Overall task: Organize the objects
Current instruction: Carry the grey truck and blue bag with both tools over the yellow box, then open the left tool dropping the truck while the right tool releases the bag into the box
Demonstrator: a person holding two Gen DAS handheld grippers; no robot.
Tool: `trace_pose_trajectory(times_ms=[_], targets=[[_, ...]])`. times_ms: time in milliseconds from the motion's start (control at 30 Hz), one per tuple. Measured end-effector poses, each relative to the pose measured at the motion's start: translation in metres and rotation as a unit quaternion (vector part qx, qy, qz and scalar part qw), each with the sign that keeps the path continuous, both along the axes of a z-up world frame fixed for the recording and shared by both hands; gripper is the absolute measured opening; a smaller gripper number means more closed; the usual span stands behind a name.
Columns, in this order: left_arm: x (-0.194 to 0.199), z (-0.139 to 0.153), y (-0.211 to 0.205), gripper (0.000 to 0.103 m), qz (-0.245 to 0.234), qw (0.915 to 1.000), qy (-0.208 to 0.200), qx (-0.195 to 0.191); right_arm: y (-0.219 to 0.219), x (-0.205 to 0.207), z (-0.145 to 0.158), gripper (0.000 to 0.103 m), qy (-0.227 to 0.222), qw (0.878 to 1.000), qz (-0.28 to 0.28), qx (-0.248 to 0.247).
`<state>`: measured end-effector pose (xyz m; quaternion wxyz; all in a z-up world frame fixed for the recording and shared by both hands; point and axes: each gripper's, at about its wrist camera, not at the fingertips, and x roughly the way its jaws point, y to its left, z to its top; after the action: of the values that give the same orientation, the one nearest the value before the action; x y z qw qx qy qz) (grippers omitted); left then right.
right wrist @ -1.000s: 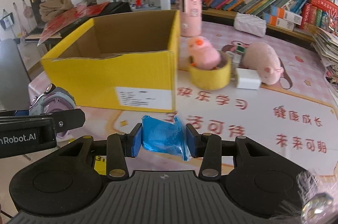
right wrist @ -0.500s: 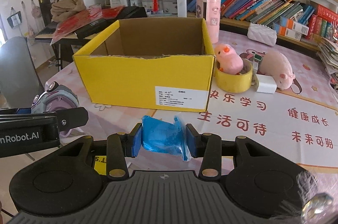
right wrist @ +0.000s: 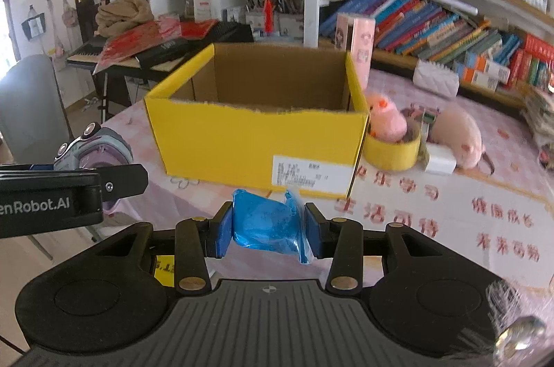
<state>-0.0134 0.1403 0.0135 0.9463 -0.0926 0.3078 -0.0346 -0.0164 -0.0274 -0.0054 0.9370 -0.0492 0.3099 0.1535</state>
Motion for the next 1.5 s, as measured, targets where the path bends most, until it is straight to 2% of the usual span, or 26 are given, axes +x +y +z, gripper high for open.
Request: trace_pose_trajectory(times_ms=[300,567,800,933,1233,1500], targets=[[0.037,0.026,-0.010,0.066,0.004,0.9985,-0.051,0.018,-0.007,0.037,0.030,0.040,-0.066,0.998,0.000,0.002],[0.094,0.027,-0.018,0.066,0.026,0.9979,-0.051,0.032,-0.009,0.103,0.035,0.040,-0.078,0.997,0.014,0.001],[0.136,0.015,-0.028,0.066,0.042,0.9977,-0.029,0.044,-0.007,0.160,0.019,0.040,-0.062,0.996,0.049,-0.034],[0.155,0.005,-0.034,0.066,0.049,0.9974,-0.010,0.052,-0.002,0.184,0.007,0.039,-0.045,0.993,0.091,-0.060],[0.186,-0.009,-0.046,0.066,0.058,0.9956,0.020,0.070,0.009,0.213,-0.011,0.039,-0.027,0.979,0.168,-0.112],[0.199,-0.021,-0.053,0.066,0.065,0.9933,0.044,0.086,0.009,0.228,-0.023,0.039,0.005,0.968,0.214,-0.129]])
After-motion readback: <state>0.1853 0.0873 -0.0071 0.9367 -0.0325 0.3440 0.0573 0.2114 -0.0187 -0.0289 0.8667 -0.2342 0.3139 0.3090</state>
